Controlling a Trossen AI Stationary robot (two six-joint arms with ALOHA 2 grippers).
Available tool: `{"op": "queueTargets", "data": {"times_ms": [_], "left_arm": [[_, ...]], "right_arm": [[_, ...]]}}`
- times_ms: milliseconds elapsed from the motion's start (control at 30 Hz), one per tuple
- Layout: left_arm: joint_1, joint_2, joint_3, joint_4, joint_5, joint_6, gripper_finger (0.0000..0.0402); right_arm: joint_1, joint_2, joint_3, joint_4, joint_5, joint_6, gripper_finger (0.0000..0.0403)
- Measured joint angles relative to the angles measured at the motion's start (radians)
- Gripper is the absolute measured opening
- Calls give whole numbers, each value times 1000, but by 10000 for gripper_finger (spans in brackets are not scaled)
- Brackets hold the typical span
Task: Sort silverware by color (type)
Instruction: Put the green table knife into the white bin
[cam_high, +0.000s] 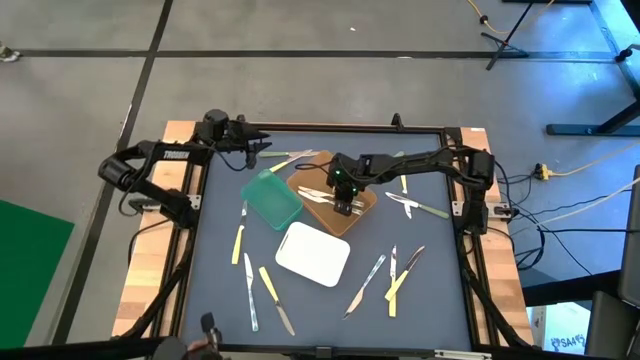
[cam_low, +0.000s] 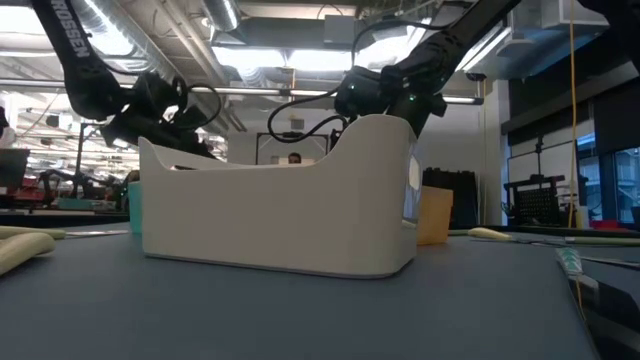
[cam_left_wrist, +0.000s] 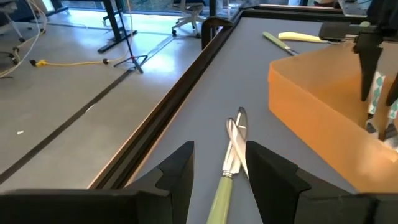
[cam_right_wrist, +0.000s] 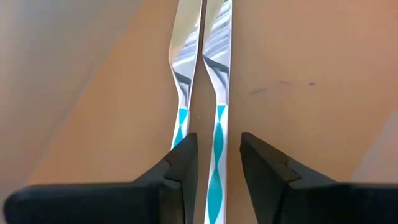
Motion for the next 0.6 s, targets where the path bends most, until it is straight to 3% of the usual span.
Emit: {"op": "queueTargets", "data": {"times_ms": [133, 300, 600], "left_arm": [[17, 37, 0, 25, 10, -2, 139], [36, 107, 1, 48, 96, -3, 139], [35, 199, 25, 77, 87, -41, 139]], "right_arm": [[0, -21, 21, -36, 2, 0, 104], [0, -37, 94, -130, 2, 0, 105], [1, -48, 184, -201, -4, -3, 104]]}}
